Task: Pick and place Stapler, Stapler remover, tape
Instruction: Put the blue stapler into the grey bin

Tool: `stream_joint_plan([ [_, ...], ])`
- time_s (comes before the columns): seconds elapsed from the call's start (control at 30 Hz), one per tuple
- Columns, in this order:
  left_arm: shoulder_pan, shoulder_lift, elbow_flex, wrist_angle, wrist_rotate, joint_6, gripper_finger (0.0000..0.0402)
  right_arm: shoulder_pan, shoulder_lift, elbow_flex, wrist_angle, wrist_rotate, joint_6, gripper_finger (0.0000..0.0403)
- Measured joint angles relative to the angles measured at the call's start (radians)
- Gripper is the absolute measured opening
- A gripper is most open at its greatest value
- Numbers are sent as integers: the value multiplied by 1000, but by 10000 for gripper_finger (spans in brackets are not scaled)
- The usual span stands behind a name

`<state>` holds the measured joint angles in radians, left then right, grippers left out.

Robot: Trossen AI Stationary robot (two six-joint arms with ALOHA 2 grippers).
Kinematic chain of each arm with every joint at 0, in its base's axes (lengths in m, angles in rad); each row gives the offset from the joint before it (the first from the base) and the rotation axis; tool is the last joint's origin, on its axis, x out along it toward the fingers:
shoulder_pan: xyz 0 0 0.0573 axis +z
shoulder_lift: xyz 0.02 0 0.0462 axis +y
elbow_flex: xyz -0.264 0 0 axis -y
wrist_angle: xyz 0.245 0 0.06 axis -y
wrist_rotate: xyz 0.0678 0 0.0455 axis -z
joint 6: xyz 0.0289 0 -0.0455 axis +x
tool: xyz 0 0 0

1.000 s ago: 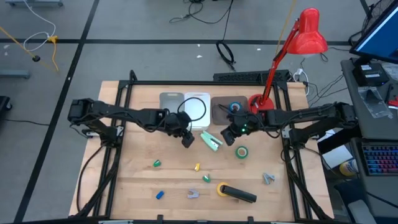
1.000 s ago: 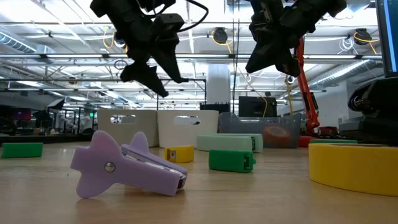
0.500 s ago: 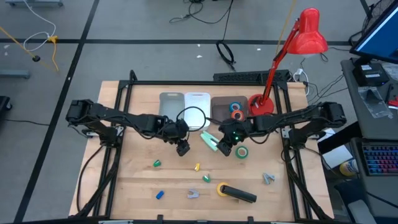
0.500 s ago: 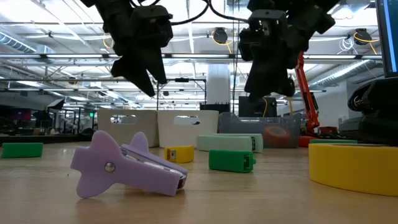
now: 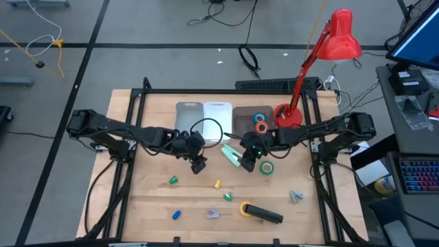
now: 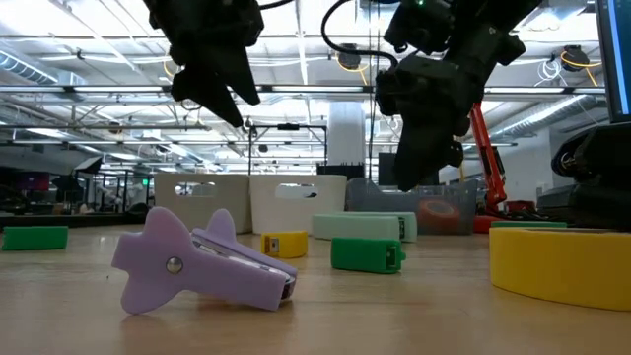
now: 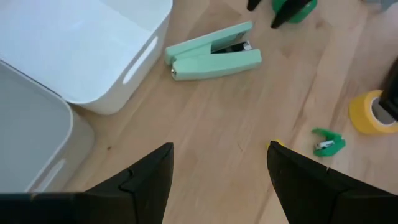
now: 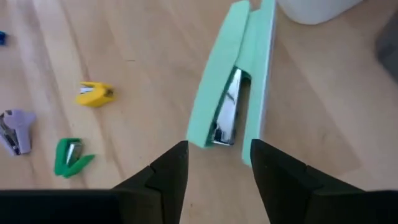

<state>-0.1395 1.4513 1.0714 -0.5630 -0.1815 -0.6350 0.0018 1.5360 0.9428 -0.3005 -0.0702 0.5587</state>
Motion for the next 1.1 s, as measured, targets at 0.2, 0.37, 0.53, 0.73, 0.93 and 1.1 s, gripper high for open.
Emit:
stream_joint_plan([
  [0.2,-14,-6,0,-5,-4,-2,257,-23,0,0,-13,44,-1,169],
  [0.37,-17,-23,0,-8,-30,-7,257,-21,28,0,6,77,22,169],
  [0.53,-20,-26,0,-12,-41,-7,257,-23,89,3,82,68,31,169],
  [0.73,-21,-26,-1,-12,-37,-14,257,-25,154,0,95,72,58,169],
  [0.93,-21,-26,-1,-19,-36,-15,257,-24,182,3,114,72,66,158],
  [1.1,-21,-26,-1,-19,-36,-18,257,-15,188,4,113,69,89,123],
])
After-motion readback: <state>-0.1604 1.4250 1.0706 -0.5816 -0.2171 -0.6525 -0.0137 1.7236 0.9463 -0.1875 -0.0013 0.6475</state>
